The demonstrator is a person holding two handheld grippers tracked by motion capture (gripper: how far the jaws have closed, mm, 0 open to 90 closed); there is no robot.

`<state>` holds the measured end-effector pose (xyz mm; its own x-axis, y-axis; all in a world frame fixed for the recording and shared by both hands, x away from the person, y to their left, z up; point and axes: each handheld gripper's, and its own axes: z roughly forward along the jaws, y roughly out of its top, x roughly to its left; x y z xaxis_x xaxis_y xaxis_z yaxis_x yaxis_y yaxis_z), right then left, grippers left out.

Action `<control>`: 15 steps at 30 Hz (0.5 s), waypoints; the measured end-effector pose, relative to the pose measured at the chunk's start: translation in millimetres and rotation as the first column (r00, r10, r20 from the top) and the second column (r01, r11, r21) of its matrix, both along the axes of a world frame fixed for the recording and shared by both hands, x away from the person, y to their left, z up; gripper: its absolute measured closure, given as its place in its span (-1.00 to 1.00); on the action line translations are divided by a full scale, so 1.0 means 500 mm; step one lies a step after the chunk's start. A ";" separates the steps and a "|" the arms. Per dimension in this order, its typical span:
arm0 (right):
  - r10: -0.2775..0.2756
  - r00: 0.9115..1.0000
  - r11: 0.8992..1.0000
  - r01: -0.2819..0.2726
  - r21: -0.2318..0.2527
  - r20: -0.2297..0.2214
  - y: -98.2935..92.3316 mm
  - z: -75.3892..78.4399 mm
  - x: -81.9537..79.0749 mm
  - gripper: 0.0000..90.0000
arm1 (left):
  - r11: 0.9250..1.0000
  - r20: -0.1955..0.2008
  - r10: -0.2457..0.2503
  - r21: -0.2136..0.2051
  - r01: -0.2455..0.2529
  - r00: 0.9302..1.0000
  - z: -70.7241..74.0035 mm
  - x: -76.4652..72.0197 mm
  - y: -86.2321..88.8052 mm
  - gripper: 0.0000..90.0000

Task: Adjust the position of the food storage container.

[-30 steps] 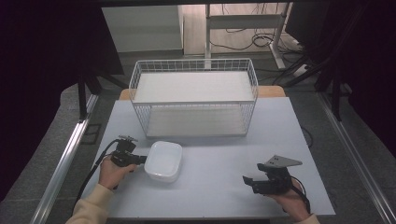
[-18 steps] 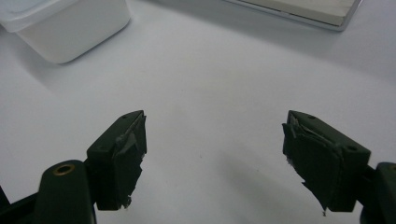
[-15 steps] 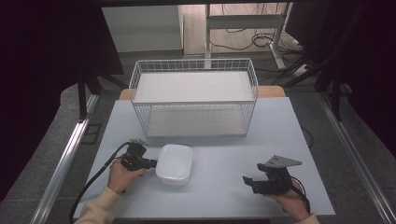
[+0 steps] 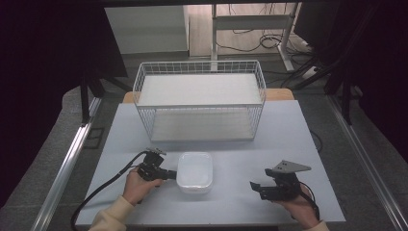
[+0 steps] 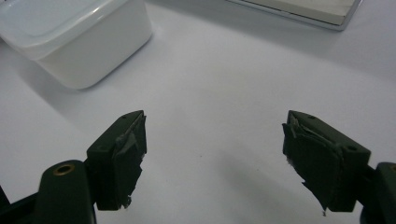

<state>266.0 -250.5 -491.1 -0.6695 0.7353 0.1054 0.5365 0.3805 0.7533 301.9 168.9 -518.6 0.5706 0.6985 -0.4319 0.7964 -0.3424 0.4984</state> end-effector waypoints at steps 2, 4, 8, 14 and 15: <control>0.000 1.000 1.000 0.000 -0.002 -0.001 0.000 0.001 0.000 -0.52 | 1.000 0.005 -0.005 0.014 0.005 1.000 0.000 -0.001 -0.005 1.00; 0.001 1.000 1.000 -0.001 -0.003 -0.002 -0.001 0.000 -0.001 -0.52 | 1.000 0.010 -0.021 0.016 0.021 1.000 0.004 -0.006 -0.017 1.00; 0.001 1.000 1.000 -0.001 -0.004 -0.002 -0.001 0.000 -0.001 -0.52 | 1.000 0.011 -0.031 0.006 0.031 0.999 0.007 -0.010 -0.026 1.00; 0.001 1.000 1.000 -0.001 -0.002 0.000 0.000 0.000 -0.001 -0.52 | 0.999 0.008 -0.042 0.003 0.042 0.999 0.003 -0.011 -0.035 1.00; 0.001 1.000 1.000 -0.001 -0.001 0.000 0.000 0.000 -0.001 -0.52 | 0.999 0.010 -0.042 0.002 0.042 0.999 0.003 -0.011 -0.035 1.00</control>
<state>265.5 -250.7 -490.9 -0.6700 0.7350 0.1043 0.5359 0.3817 0.7531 296.3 151.3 -517.1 0.6038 0.6747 -0.4245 0.7762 -0.3764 0.5059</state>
